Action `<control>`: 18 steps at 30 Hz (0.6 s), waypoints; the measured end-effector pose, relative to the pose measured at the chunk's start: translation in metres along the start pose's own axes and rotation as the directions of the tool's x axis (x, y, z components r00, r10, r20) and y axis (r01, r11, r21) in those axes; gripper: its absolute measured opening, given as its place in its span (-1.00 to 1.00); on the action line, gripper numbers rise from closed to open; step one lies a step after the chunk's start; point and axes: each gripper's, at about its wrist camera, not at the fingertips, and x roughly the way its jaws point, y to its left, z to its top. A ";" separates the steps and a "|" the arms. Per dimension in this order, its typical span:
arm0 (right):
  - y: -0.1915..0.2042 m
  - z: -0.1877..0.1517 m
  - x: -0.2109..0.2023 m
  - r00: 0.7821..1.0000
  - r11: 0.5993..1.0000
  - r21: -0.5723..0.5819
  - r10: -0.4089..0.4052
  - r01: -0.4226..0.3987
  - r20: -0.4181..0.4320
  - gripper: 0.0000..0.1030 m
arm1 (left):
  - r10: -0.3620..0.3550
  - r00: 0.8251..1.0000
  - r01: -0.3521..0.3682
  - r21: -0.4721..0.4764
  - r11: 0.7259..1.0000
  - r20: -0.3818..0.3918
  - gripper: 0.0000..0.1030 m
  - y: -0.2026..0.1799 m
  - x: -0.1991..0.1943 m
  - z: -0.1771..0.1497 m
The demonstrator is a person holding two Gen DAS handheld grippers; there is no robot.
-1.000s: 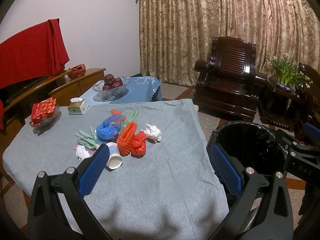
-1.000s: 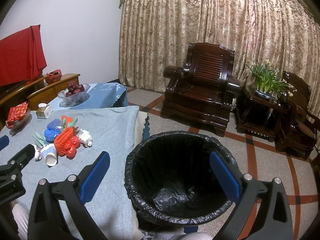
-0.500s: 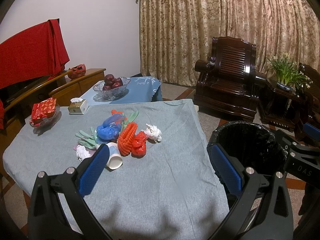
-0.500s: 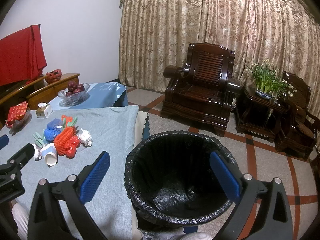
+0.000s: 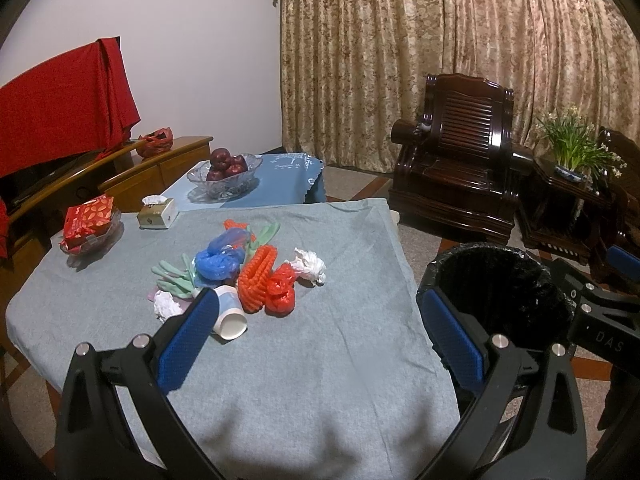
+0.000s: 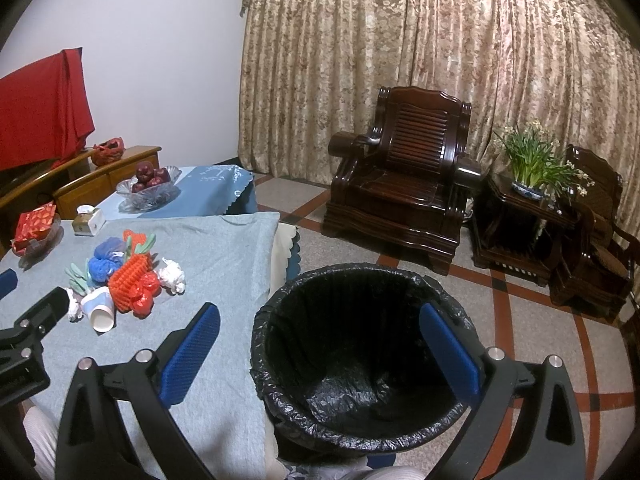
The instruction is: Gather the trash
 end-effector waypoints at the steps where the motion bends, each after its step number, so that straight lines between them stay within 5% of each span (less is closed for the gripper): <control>1: 0.000 0.000 0.000 1.000 1.000 0.000 -0.001 0.001 0.000 0.89 | 0.000 1.000 0.000 0.000 1.000 0.000 0.91 0.000 0.000 0.000; 18: 0.009 0.003 0.004 1.000 1.000 -0.013 0.008 -0.009 -0.007 0.89 | 0.001 1.000 -0.001 -0.008 1.000 -0.011 0.91 0.004 0.003 0.000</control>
